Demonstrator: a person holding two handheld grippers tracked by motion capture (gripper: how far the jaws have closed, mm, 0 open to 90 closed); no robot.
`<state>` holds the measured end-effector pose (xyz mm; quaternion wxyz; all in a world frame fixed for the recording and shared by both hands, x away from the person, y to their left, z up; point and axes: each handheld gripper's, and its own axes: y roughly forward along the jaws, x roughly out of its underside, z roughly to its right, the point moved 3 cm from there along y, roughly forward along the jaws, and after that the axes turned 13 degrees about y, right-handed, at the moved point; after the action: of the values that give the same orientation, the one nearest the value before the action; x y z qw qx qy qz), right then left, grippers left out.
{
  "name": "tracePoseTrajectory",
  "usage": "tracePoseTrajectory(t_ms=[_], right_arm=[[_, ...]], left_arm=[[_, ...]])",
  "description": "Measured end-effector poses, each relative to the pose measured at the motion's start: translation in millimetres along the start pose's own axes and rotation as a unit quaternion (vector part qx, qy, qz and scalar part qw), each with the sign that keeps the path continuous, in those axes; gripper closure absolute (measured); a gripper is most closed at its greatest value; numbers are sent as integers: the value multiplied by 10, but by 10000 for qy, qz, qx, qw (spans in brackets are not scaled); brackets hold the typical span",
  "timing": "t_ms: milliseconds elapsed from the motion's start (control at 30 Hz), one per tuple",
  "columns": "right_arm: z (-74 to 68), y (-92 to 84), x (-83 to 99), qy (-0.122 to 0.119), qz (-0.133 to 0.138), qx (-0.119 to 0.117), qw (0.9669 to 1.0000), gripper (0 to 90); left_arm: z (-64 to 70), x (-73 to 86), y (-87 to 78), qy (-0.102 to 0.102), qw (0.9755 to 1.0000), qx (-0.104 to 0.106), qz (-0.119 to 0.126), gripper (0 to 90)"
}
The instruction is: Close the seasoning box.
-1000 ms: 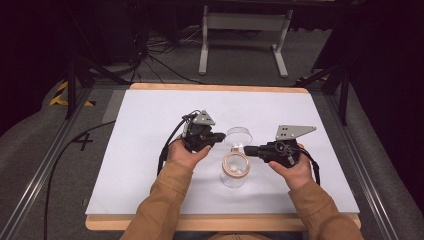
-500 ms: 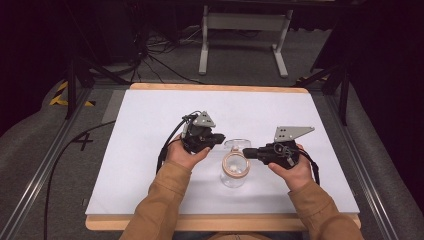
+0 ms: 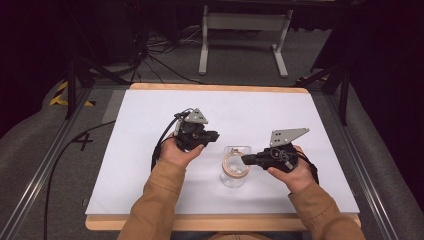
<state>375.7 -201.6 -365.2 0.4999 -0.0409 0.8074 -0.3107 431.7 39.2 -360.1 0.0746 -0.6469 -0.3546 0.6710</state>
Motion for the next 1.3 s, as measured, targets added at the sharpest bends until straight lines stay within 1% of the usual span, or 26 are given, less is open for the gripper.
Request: tracePoseTrajectory(t_ms=[33,100,167,233,300,333,467,500,633,667,733,800,833,967,1033,1100,1267,1300], right_arm=[[-6,3,3,-6,-42,-11,10000,898],[-14,6,8,-14,-111,-18,9999,898],[-20,8,18,-7,-224,-35,9997,899],[-21,9,28,-2,-317,-58,9995,898],[-21,11,39,13,-411,-84,9991,898],[-21,13,44,29,-464,-97,9989,898],[-12,28,68,60,-668,-134,9977,899],[-13,29,72,71,-707,-140,9974,899],[-32,24,83,79,-896,-213,9957,899],[-35,23,85,74,-933,-221,9954,899],[-39,19,90,81,-987,-241,9948,899],[-37,17,92,80,-1023,-240,9944,899],[-30,14,95,102,-1082,-251,9938,899],[-24,11,106,124,-1200,-288,9923,899],[-25,11,121,134,-1346,-319,9903,898],[-25,11,123,125,-1373,-318,9899,899],[-43,16,142,73,-1607,-427,9861,898],[-43,16,147,59,-1666,-431,9851,898]], left_arm=[[-3,4,-12,-19,10000,13,-40,833],[-8,9,-22,-53,10000,-23,-31,831],[-18,13,-39,-15,10000,-35,-80,829],[-17,14,-45,-34,9999,-19,-99,828],[-20,16,-36,3,10000,-8,-84,823],[-14,16,-32,-21,10000,6,-89,822],[-14,20,-26,6,9999,15,-109,821],[-12,20,-25,-25,10000,15,-92,822],[-20,25,-32,-40,9999,54,-110,815],[-24,25,-30,-37,9999,35,-104,809],[-20,26,-28,-61,9999,64,-122,804],[-21,26,-27,-39,9999,69,-126,803],[-14,26,-19,-73,9999,85,-96,802],[-17,28,-19,-67,9999,75,-105,801],[-21,29,-27,-68,9998,102,-130,799],[-26,31,-31,-41,9998,109,-151,799],[-29,31,-33,-43,9999,100,-112,785],[-22,28,-31,-89,9999,91,-82,785]])
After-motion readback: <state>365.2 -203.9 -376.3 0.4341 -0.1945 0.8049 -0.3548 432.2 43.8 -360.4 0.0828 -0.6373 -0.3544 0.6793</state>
